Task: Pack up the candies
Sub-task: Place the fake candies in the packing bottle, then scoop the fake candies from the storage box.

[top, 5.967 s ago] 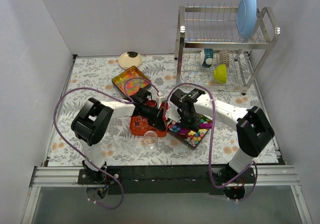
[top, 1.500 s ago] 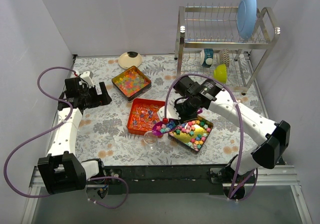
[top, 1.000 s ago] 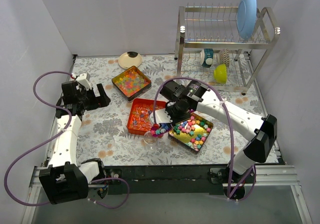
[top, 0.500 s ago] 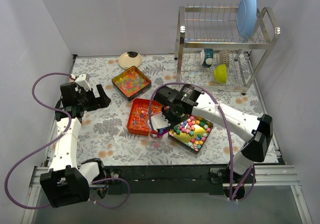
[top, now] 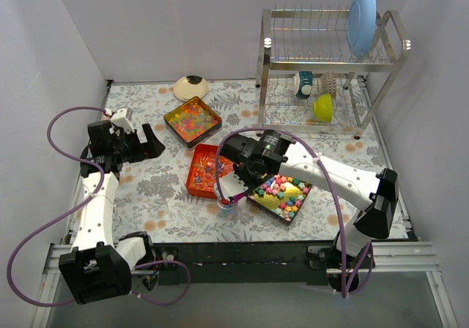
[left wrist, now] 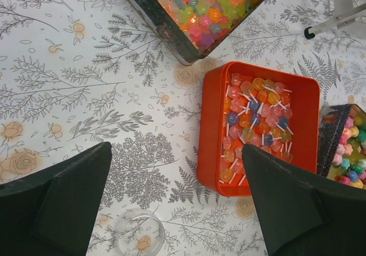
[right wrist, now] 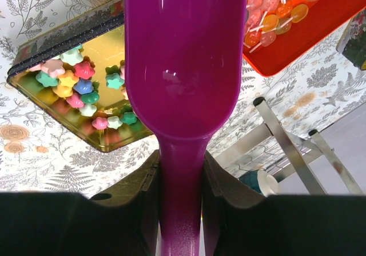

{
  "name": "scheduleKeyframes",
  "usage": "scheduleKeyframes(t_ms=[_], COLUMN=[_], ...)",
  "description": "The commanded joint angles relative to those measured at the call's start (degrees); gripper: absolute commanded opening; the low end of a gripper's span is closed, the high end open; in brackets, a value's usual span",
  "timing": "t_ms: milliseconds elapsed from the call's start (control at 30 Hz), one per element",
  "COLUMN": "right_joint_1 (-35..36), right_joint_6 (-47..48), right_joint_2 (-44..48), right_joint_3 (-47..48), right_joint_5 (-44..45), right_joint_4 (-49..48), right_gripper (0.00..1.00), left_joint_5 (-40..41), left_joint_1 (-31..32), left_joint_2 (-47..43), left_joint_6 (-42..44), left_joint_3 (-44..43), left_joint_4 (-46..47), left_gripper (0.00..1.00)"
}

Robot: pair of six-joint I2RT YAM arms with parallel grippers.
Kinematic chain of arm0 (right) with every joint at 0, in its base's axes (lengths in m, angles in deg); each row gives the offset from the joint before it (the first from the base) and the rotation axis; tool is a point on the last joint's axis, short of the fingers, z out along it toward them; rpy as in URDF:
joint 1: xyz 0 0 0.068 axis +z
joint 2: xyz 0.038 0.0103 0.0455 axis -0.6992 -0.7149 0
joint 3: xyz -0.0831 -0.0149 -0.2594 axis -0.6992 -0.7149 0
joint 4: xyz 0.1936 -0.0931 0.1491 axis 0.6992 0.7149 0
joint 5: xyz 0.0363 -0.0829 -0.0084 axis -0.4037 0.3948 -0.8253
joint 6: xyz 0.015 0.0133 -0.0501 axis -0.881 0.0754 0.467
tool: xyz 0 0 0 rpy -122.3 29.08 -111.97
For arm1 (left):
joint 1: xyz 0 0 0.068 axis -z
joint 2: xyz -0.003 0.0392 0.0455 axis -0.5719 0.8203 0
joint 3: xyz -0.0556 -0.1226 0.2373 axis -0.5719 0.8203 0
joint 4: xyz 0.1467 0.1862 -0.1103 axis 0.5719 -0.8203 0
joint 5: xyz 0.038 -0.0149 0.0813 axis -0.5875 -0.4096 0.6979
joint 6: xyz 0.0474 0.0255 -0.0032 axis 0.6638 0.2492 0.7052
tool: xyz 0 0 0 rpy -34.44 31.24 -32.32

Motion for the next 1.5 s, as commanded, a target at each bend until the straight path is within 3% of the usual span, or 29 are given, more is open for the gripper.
scheduleKeyframes(t_ms=[0, 200, 333, 367, 467, 867, 1100, 1233, 1367, 1467], right_joint_1=[0.0, -5.7, -13.1, -15.3, -18.3, -18.7, -19.7, -20.9, -27.5, -30.8], right_joint_6=[1.8, -8.5, -16.2, -17.7, -21.3, -25.2, -27.3, -27.1, -23.9, -20.9], right_joint_2=[3.1, 3.8, 3.3, 2.9, 1.5, -7.2, -3.1, 2.2, 9.8, 14.2], right_joint_3=[4.1, 8.0, 5.9, 4.5, 4.9, 19.7, 20.2, 14.1, 1.9, -5.7], right_joint_5=[2.8, -3.2, -9.0, -9.4, -12.7, -18.2, -25.9, -21.8, -20.4, -17.7], right_joint_4=[1.2, -0.4, -3.3, -4.4, -7.2, -8.9, -10.0, -8.0, -4.6, -1.5], right_gripper=[0.01, 0.01, 0.01, 0.01, 0.01, 0.01, 0.01, 0.01, 0.01, 0.01], left_joint_5=[-4.9, -15.1, -25.8, -27.2, -30.7, -33.7, -32.0, -30.4, -22.2, -20.5], left_joint_1=[-0.3, 0.6, 3.2, 4.3, 9.3, 23.1, 24.4, 24.6, 24.7, 24.7], left_joint_2=[-0.6, -1.3, 1.2, 2.2, 6.2, 22.9, 28.8, 28.8, 26.7, 28.1], left_joint_6=[1.3, 0.3, -3.6, -4.4, -5.8, -7.0, -6.3, -6.8, -5.2, -3.1], left_joint_3=[-0.2, -0.4, -2.9, -4.5, -7.0, -15.8, -18.8, -20.2, -20.2, -17.3], left_joint_4=[0.2, 3.4, 6.7, 7.6, 8.6, 10.1, 10.1, 10.2, 9.6, 8.2], left_gripper=[0.98, 0.92, 0.67, 0.43, 0.0, 0.0, 0.0, 0.0, 0.0, 0.0])
